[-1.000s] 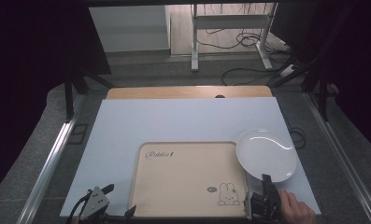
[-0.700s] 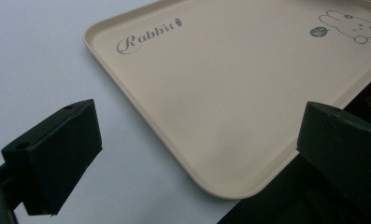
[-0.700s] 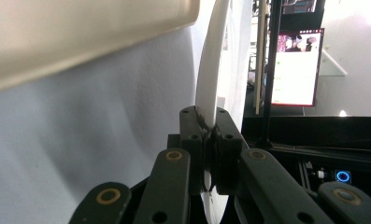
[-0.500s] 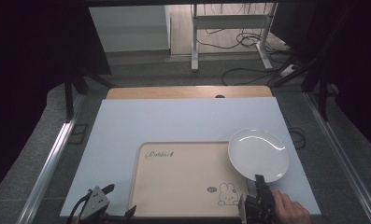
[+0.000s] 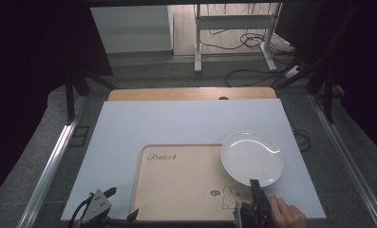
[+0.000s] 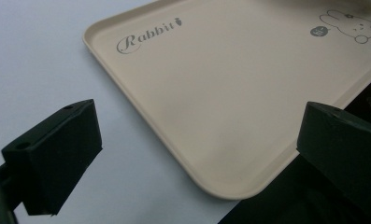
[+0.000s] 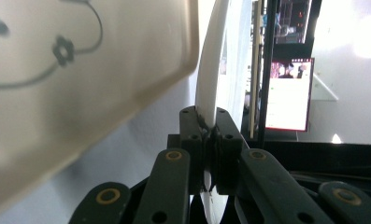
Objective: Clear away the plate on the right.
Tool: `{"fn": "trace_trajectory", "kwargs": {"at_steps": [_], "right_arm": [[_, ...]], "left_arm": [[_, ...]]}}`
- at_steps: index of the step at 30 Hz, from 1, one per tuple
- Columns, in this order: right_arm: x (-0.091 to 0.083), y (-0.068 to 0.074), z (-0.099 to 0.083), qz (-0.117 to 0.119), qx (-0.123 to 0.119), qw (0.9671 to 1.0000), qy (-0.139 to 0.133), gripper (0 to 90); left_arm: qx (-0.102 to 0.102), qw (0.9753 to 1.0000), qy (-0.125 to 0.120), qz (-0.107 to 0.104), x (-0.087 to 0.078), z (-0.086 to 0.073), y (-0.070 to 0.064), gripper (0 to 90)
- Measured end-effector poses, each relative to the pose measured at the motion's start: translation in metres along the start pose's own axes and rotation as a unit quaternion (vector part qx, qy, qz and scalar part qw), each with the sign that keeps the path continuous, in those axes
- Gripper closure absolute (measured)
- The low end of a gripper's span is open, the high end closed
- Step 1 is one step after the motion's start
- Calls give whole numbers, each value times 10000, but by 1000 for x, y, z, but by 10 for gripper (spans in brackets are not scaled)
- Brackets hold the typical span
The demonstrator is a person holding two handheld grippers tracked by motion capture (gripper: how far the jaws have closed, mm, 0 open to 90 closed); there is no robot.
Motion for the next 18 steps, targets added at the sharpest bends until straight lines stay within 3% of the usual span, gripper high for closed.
{"fn": "trace_trajectory", "kwargs": {"at_steps": [3, 4, 6, 9, 10, 12, 14, 15, 16, 18], "right_arm": [[-2, 1, 9, 32, -54, 9999, -120, 850], [-5, 0, 11, 71, -88, 9999, -37, 851], [-4, 1, 16, 26, -61, 9997, -237, 850], [-6, 2, 22, 43, -92, 9995, -305, 850], [-9, 0, 24, 68, -208, 9997, -148, 850], [-7, 2, 29, 51, -124, 9992, -387, 850], [-8, 3, 33, 52, -148, 9989, -442, 850], [-11, 2, 34, 94, -242, 9992, -305, 850], [-9, 3, 36, 54, -147, 9986, -500, 850], [-11, 3, 39, 112, -204, 9986, -465, 850]], "left_arm": [[1, 10000, 3, 2, 0, 0, 0, 0], [3, 10000, 4, 3, 0, 0, 0, 0], [2, 10000, 8, 3, 0, 0, 0, 0], [1, 10000, 6, 2, 0, 0, 0, 0], [1, 10000, 9, 3, 0, 0, 0, 0], [1, 10000, 12, 3, 0, 0, 0, 0], [13, 10000, 27, 1, 0, 0, 0, 0], [13, 10000, 29, 2, 0, 0, 0, 0], [13, 10000, 29, 1, 0, 0, 0, 0], [15, 10000, 30, 1, 0, 0, 0, 0]]}}
Point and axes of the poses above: each handheld gripper's, and its own axes: x roughly forward along the jaws, z roughly out of its top, y roughly to its left, the point moved 5 cm from there along x, roughly forward along the jaws, and after that the axes turned 10 degrees about -z, right-handed, at the moved point
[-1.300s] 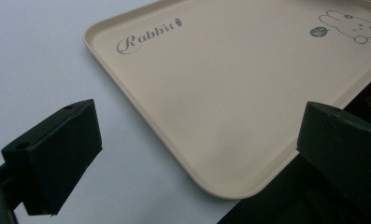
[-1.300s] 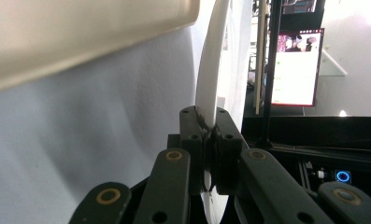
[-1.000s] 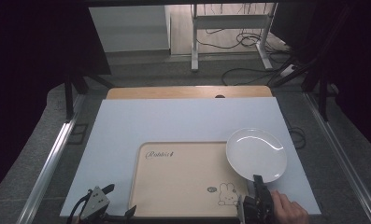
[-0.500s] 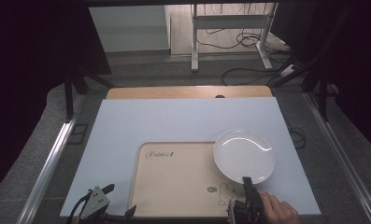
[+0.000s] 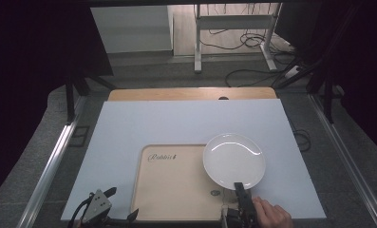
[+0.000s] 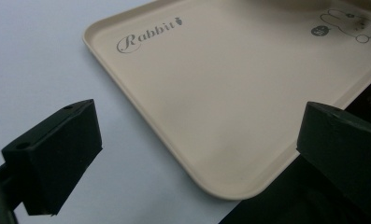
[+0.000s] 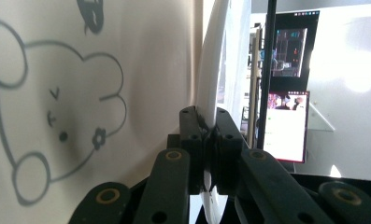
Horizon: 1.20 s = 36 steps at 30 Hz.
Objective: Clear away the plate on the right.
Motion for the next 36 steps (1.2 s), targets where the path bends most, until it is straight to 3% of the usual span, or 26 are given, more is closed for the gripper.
{"fn": "trace_trajectory", "kwargs": {"at_steps": [5, 6, 7, 8, 10, 17, 19, 20, 22, 23, 36], "right_arm": [[1, 2, 8, -35, 36, 9998, -189, 849], [1, 2, 8, -35, 36, 9998, -189, 849], [-3, 1, 11, -4, -90, 10000, -9, 849], [0, 3, 13, -26, 4, 9998, -216, 849], [0, 3, 16, -32, 19, 9996, -275, 849], [0, 3, 28, -32, 6, 9991, -425, 849], [-2, 3, 29, 35, -29, 9994, -343, 849], [1, 4, 34, -27, 30, 9986, -534, 849], [-2, 3, 36, 63, -66, 9992, -386, 848], [0, 4, 38, -16, 18, 9986, -532, 848], [1, 7, 63, 7, -16, 9968, -795, 848]], "left_arm": [[0, 10000, 0, 4, 0, 0, 0, 0], [0, 10000, 0, 4, 0, 0, 0, 0], [0, 10000, 0, 6, 0, 0, 0, 0], [-2, 10000, -7, 7, 0, 0, 0, 0], [-3, 10000, -7, 8, 0, 0, 0, 0], [-9, 10000, -12, 8, 0, 0, 1, 0], [-7, 10000, -11, 8, 0, 0, 0, 0], [-4, 10000, -12, 12, 0, 0, 0, 0], [-7, 10000, -21, 6, -1, 0, 0, 0], [-9, 10000, -23, 7, -1, 0, 0, 0], [8, 10000, 2, 4, -1, 0, 0, 0]]}}
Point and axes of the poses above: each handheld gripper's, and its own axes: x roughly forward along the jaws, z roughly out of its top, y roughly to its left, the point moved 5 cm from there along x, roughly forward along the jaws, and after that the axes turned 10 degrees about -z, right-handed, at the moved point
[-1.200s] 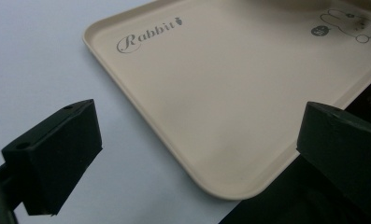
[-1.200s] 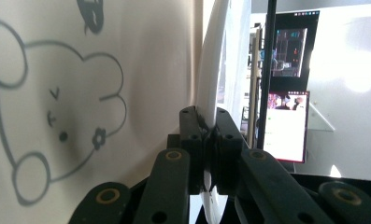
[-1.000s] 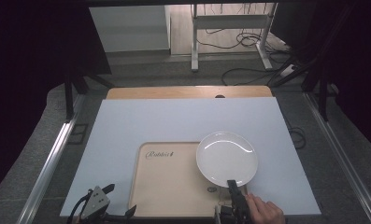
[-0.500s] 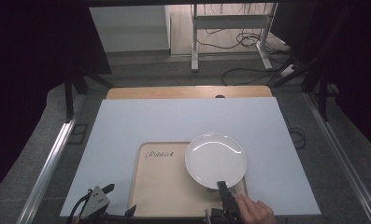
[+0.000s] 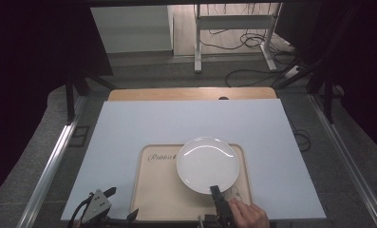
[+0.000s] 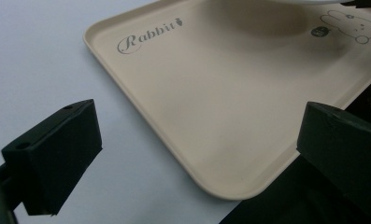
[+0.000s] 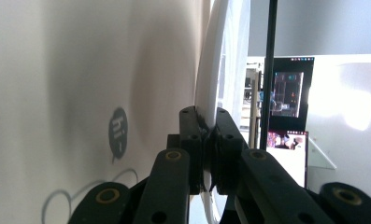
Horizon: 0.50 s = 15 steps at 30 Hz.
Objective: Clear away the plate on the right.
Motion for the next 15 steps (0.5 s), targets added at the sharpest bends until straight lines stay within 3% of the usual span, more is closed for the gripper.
{"fn": "trace_trajectory", "kwargs": {"at_steps": [15], "right_arm": [[7, 12, 29, 139, -113, 9993, -318, 848]], "left_arm": [[5, 10000, -4, -17, 0, 0, -1, 0]]}}
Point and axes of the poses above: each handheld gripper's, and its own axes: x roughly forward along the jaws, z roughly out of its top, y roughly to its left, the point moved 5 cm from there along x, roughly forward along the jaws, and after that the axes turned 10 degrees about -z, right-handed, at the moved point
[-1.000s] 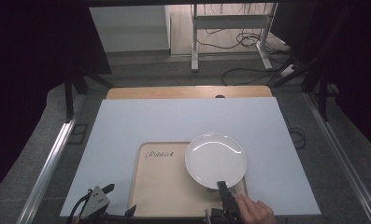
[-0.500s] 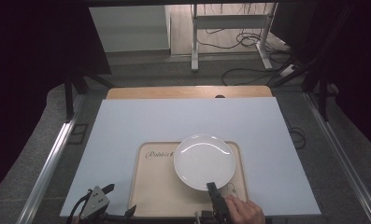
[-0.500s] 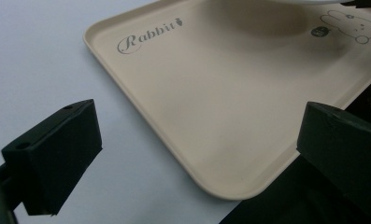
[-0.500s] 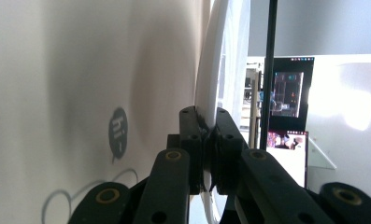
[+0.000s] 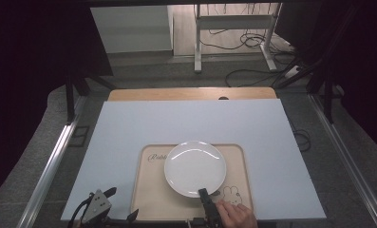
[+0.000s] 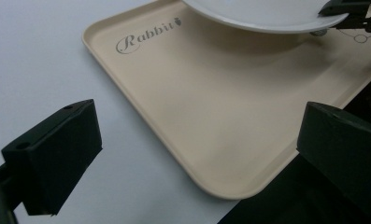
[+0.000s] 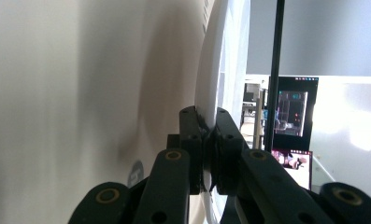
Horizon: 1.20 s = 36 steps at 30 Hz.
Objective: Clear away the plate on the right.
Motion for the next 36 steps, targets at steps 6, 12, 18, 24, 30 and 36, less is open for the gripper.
{"fn": "trace_trajectory", "kwargs": {"at_steps": [6, 12, 18, 24, 30, 36], "right_arm": [[4, 5, 6, 84, -20, 9999, -50, 848], [7, 8, 6, 143, -40, 9999, -21, 847], [9, 11, 4, 208, -6, 9998, 29, 846], [10, 13, 3, 270, -37, 9996, 60, 845], [10, 14, 2, 309, -65, 9995, 77, 847], [11, 19, 2, 531, -67, 9985, 69, 854]], "left_arm": [[9, 10000, 0, -5, 0, 0, 0, 0], [9, 10000, 0, -7, 0, 0, 0, 0], [11, 10000, 6, -12, 0, 0, 0, 0], [-2, 10000, 25, -17, 0, 0, 0, 0], [-1, 10000, 33, -14, 0, 0, 0, 0], [9, 10000, 40, -9, 0, 0, 0, 0]]}}
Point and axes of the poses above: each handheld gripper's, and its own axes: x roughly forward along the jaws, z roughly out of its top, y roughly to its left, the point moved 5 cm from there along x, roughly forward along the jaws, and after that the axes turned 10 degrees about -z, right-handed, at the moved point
